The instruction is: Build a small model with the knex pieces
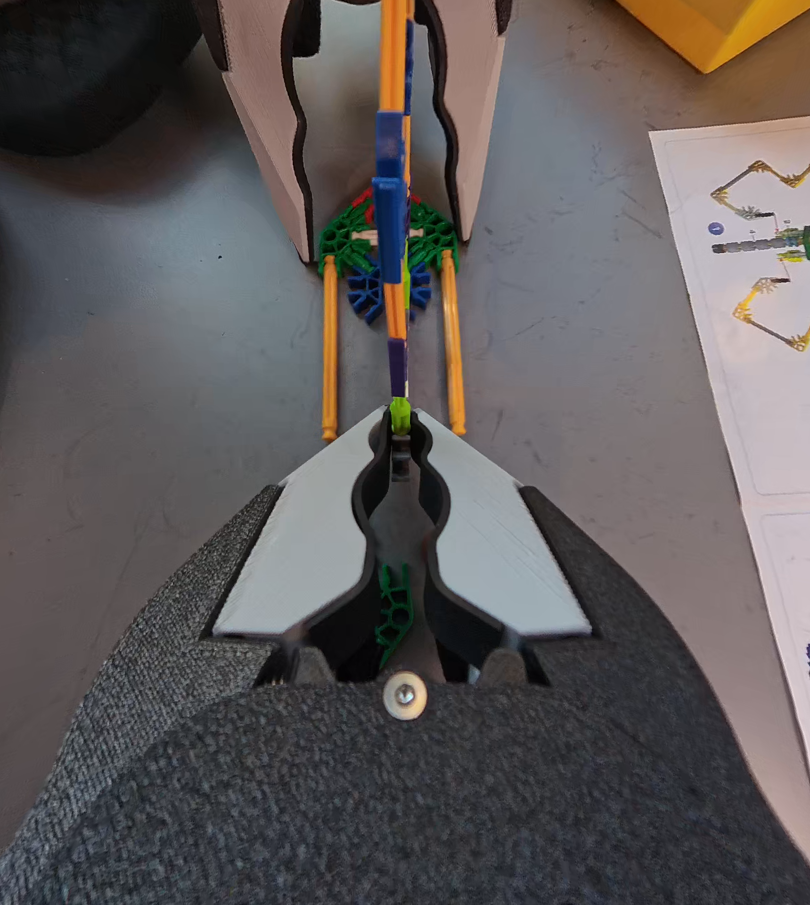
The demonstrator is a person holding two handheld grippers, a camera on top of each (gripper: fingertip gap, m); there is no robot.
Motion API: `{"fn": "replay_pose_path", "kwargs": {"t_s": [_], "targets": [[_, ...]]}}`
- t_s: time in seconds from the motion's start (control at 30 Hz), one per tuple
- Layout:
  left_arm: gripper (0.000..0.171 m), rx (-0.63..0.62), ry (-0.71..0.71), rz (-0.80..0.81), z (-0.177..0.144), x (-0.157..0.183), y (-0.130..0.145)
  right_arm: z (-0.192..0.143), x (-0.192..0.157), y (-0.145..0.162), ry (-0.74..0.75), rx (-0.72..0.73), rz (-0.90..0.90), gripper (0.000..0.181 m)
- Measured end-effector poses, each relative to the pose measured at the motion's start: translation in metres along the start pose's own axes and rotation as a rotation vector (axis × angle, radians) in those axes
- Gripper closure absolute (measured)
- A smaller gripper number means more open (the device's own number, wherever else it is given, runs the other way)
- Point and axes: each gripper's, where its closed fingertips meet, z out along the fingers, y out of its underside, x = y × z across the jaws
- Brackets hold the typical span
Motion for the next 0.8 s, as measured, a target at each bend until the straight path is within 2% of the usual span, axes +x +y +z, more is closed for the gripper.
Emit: {"fn": "replay_pose_path", "kwargs": {"t_s": [0.27, 0.8], "targets": [[0.106, 0.058, -0.004, 0.024, 0.007, -0.002, -0.012, 0.002, -0.002, 0.0, 0.013, -0.021, -0.007, 0.176], [0.107, 0.092, 0.015, 0.024, 0.012, -0.002, -0.018, 0.004, -0.003, 0.001, 0.017, -0.037, 0.03, 0.178]]}}
